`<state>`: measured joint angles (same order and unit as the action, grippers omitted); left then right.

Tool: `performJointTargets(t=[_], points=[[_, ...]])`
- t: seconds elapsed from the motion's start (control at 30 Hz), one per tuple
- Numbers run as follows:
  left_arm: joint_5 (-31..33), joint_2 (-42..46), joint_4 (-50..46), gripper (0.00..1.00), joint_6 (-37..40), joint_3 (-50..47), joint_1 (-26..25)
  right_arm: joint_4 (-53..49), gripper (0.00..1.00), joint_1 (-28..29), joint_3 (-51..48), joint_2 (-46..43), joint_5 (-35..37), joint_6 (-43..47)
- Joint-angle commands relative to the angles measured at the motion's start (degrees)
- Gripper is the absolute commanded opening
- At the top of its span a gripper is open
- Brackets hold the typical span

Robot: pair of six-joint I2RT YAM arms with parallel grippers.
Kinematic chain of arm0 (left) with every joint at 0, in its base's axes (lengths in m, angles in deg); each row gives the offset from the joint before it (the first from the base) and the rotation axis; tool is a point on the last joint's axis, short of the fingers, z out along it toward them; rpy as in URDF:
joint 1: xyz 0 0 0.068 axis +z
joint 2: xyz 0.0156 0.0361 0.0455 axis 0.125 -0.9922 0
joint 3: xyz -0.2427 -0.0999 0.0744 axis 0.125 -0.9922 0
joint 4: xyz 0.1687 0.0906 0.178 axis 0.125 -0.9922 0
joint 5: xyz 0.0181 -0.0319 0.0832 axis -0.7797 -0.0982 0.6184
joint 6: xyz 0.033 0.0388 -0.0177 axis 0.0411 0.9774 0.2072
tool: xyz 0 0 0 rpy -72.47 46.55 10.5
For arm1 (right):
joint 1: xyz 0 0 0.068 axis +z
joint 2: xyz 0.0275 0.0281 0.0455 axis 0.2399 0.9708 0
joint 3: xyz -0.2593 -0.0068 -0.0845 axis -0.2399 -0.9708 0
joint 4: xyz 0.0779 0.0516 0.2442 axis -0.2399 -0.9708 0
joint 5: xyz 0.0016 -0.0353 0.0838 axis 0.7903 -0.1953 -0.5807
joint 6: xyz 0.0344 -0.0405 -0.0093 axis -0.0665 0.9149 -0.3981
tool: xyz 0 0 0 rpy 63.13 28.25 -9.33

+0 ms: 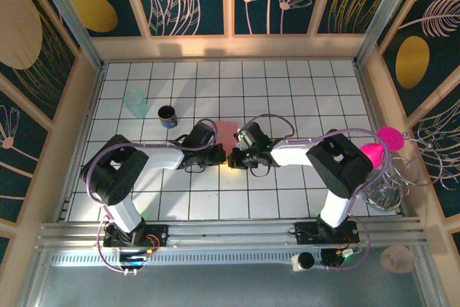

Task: Fold a paper plane with a square sheet of paper (pick it up from the middle)
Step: Third fold the triangle at the center of the table.

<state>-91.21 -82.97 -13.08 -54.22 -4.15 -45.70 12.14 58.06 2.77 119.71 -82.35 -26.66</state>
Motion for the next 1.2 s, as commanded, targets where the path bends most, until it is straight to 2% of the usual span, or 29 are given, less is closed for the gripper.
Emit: performJointTargets(t=[0.0,0.27,0.4,0.73,0.87,1.0,1.17], points=[[5.47,-2.31,-3.26,0.0,3.93,1.85,3.46,-11.59,0.0,-0.4,-3.92,2.59,6.22,1.64],[3.4,-5.09,-3.85,0.0,12.02,4.42,9.94,-12.26,0.0,-0.5,-4.36,2.9,7.28,1.83],[4.62,-6.42,-4.56,0.0,16.76,5.64,11.82,-12.21,0.0,-0.66,-4.7,2.52,7.3,1.85],[5.08,-6.62,-3.82,0.0,20.47,7.6,16.01,-10.9,0.0,-1.75,-6.36,0.59,5.77,2.35],[3.57,-4.97,-4.21,0.01,19.42,9.08,16.11,-9.31,0.0,-2.02,-6.17,-1.32,4.47,2.78],[0.35,0.21,-2.38,0.03,14.74,7.52,16.11,-4.39,0.01,-2.07,-3.55,-5.39,2.28,2.15],[-3.8,7.86,3.04,0.15,5.67,0.5,16.05,6.61,0.22,-2.35,-2.02,-10.53,2.36,-2.74]])
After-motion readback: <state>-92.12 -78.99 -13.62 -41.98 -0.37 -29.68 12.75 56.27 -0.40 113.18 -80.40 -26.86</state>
